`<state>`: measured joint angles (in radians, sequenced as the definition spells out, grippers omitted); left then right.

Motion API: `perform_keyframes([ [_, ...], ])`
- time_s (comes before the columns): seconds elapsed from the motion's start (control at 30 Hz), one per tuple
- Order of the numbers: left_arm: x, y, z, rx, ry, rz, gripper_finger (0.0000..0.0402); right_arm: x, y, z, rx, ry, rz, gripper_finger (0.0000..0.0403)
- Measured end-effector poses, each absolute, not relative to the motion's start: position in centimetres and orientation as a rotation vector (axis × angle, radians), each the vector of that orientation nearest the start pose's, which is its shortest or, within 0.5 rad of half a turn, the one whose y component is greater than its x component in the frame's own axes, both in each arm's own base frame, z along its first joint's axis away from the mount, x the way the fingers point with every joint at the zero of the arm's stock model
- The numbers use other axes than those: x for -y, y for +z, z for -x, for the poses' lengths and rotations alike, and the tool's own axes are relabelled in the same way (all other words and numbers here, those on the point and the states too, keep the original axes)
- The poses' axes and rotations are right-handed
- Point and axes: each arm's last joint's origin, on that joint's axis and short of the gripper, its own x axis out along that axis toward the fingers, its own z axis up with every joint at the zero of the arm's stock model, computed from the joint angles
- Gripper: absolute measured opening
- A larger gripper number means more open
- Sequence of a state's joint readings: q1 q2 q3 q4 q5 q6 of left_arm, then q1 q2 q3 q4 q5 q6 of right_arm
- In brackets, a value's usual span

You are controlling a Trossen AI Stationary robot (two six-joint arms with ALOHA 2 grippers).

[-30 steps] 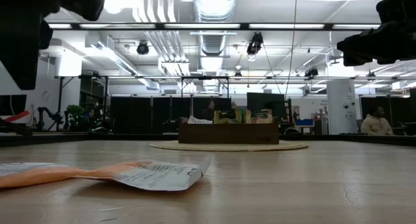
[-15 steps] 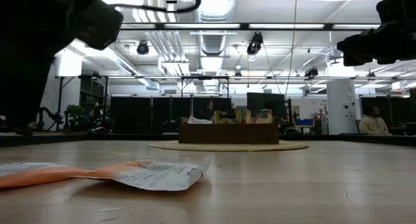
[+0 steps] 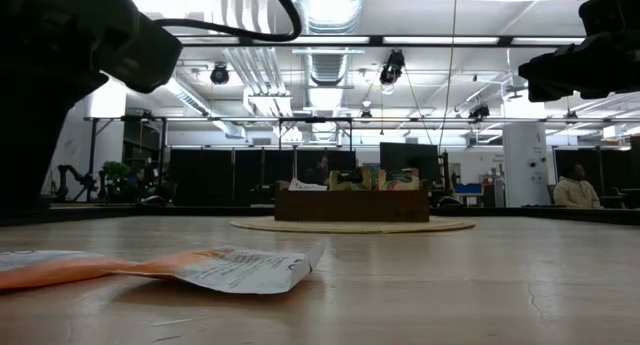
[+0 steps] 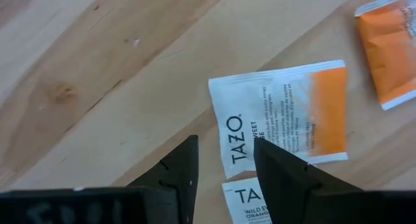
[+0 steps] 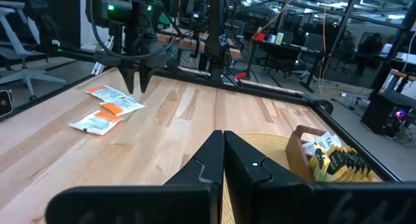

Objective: Pick & Place Tea
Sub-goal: Put the top left white tea bag into the left section of wooden organizer

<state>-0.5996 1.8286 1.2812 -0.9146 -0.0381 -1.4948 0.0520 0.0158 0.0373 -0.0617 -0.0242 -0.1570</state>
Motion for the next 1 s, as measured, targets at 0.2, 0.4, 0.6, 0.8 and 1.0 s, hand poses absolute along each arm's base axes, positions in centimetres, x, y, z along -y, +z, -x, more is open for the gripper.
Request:
perform_keyframes([
  [0.2,19.1,18.1,-28.1,-1.357,0.615,0.765,0.0142,-0.6,16.9,-9.6,-0.034,0.079,0.157,0.0009],
  [0.4,19.3,16.3,-28.2,-1.394,0.625,0.761,0.0142,-0.6,16.9,-9.6,-0.033,0.079,0.157,0.0009],
  [0.6,19.4,14.9,-28.6,-1.417,0.635,0.735,0.0142,-0.6,16.9,-9.6,-0.033,0.079,0.157,0.0009],
  [0.8,19.5,14.6,-28.6,-1.423,0.633,0.738,0.0142,-0.6,16.9,-9.6,-0.034,0.079,0.157,0.0009],
  [1.0,19.6,14.7,-28.6,-1.423,0.69,0.827,0.0143,-0.6,16.9,-9.6,-0.034,0.079,0.157,0.0009],
])
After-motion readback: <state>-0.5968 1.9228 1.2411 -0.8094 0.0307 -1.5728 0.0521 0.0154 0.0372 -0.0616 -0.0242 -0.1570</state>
